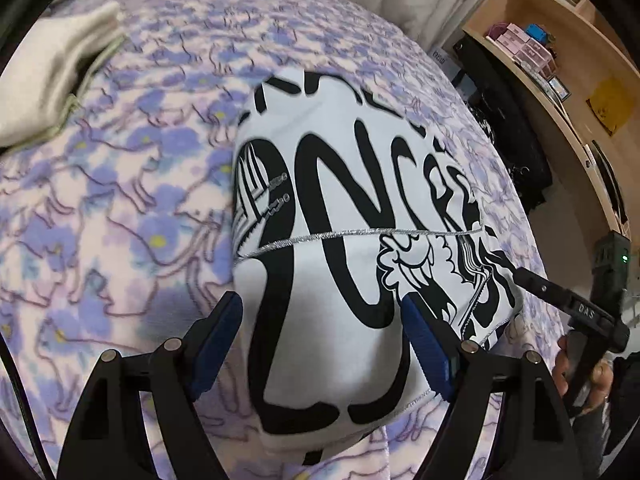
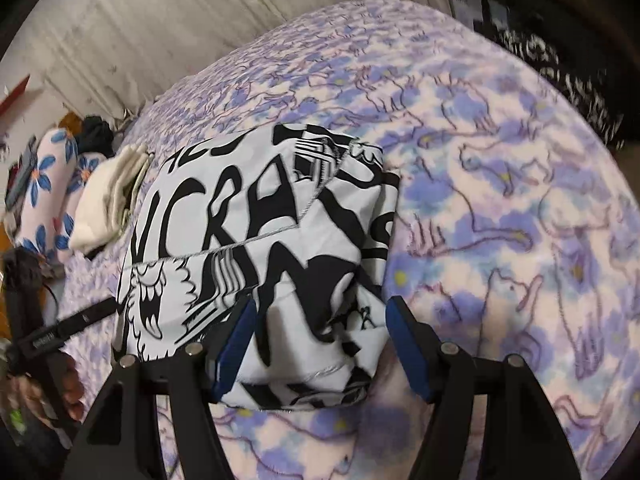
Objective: Fold large clothes
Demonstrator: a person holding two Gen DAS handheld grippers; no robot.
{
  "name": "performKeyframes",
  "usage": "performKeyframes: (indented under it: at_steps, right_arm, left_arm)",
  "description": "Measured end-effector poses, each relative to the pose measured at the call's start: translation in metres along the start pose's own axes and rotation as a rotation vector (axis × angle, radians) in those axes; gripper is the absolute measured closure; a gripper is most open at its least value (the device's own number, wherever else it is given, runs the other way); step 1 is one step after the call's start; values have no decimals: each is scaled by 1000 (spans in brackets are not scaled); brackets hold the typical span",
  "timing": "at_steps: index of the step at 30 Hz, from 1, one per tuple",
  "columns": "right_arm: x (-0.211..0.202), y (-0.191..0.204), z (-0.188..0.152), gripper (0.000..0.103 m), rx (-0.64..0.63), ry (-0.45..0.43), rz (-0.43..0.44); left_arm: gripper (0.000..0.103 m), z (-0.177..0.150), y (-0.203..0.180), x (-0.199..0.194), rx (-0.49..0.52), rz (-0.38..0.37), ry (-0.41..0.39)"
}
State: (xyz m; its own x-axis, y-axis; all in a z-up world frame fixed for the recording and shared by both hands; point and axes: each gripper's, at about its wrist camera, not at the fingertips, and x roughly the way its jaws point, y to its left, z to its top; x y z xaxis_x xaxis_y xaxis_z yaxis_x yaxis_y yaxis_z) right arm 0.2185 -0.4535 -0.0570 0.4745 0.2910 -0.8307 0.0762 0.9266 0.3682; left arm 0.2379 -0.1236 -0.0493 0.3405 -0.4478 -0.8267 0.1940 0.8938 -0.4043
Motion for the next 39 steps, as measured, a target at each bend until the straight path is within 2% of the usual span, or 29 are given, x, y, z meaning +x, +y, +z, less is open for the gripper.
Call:
performKeyframes:
  at_steps: [4,7,11,14,18,22,26,28,32,35,38,39]
  right_arm:
    - [14,-18,11,34,37,32,14]
    - [27,-31,19,34,75,70,76]
    - [51,-44,26,34,116,131,157]
    - [68,-51,29,29,152,167,237]
    - [81,-47,32,27,126,183,318]
    - [96,-34,34,27,88,194,320]
    - [97,-27,34,28,62,165,307]
    - [95,-23,31,38,46,149,312]
    - [91,-19,31,50,29,135,312]
    - [84,-12,30,59,14,111,301]
    - [71,2,28,68,-10,70,278]
    - [66,8,27,71,-24,54,269]
  left_arm:
    - [14,4,2,12,9,1,7]
    - [6,9,5,24,9,-11,34]
    - [2,16,13,41,-22,-60,79]
    - [1,19,17,54,-51,-102,112]
    - [0,23,16,65,-55,-127,128]
    - [0,27,19,75,-56,-146,152]
    - [0,32,17,83,-51,-147,173]
    - [0,32,13,85,-41,-136,173]
    - [2,33,7,83,-22,-121,147]
    - [10,32,-3,79,-1,-101,103]
    - [25,29,-14,67,51,-65,47]
    - [33,28,-20,60,79,-53,21]
